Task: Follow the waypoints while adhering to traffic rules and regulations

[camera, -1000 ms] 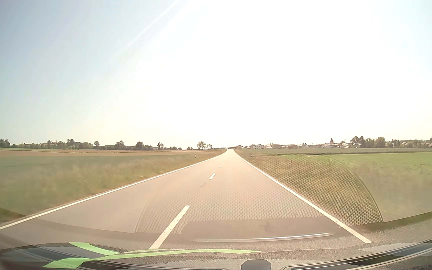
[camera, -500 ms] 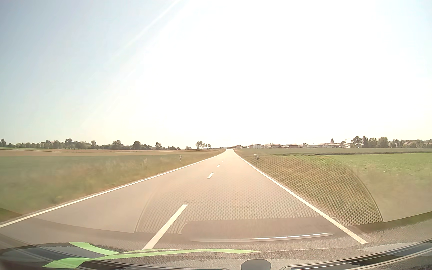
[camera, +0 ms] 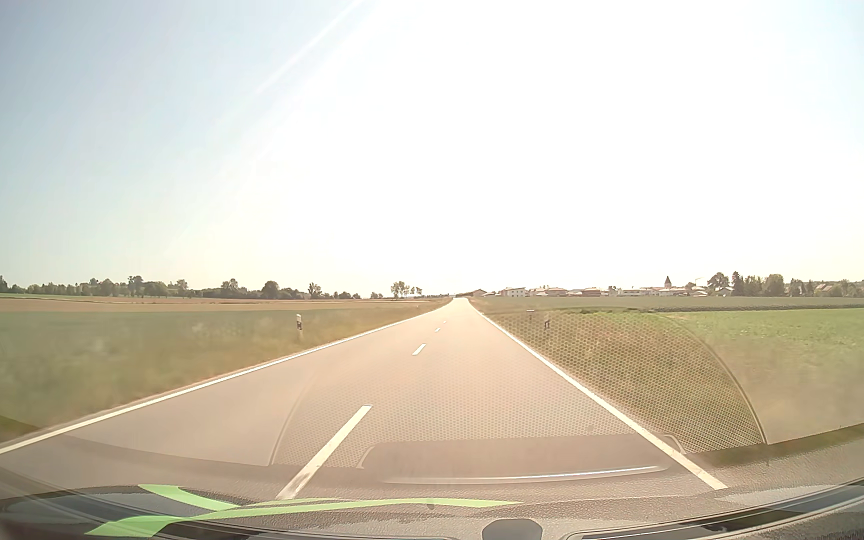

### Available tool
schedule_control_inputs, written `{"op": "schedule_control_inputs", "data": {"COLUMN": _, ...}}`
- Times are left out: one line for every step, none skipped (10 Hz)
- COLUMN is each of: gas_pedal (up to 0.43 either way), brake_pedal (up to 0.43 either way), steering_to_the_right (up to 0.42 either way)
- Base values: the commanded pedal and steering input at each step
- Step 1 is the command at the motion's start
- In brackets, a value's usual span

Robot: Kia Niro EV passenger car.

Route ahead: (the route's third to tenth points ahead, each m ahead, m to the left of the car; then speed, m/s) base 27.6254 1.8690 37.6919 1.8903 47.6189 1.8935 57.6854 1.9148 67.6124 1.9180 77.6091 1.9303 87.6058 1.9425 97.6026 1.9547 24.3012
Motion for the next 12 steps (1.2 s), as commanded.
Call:
{"op": "schedule_control_inputs", "data": {"gas_pedal": 0.197, "brake_pedal": 0.0, "steering_to_the_right": -0.003}}
{"op": "schedule_control_inputs", "data": {"gas_pedal": 0.197, "brake_pedal": 0.0, "steering_to_the_right": -0.004}}
{"op": "schedule_control_inputs", "data": {"gas_pedal": 0.197, "brake_pedal": 0.0, "steering_to_the_right": -0.004}}
{"op": "schedule_control_inputs", "data": {"gas_pedal": 0.209, "brake_pedal": 0.0, "steering_to_the_right": -0.003}}
{"op": "schedule_control_inputs", "data": {"gas_pedal": 0.209, "brake_pedal": 0.0, "steering_to_the_right": -0.004}}
{"op": "schedule_control_inputs", "data": {"gas_pedal": 0.209, "brake_pedal": 0.0, "steering_to_the_right": -0.003}}
{"op": "schedule_control_inputs", "data": {"gas_pedal": 0.209, "brake_pedal": 0.0, "steering_to_the_right": -0.004}}
{"op": "schedule_control_inputs", "data": {"gas_pedal": 0.177, "brake_pedal": 0.0, "steering_to_the_right": -0.004}}
{"op": "schedule_control_inputs", "data": {"gas_pedal": 0.169, "brake_pedal": 0.0, "steering_to_the_right": -0.003}}
{"op": "schedule_control_inputs", "data": {"gas_pedal": 0.169, "brake_pedal": 0.0, "steering_to_the_right": -0.004}}
{"op": "schedule_control_inputs", "data": {"gas_pedal": 0.169, "brake_pedal": 0.0, "steering_to_the_right": -0.003}}
{"op": "schedule_control_inputs", "data": {"gas_pedal": 0.169, "brake_pedal": 0.0, "steering_to_the_right": -0.004}}
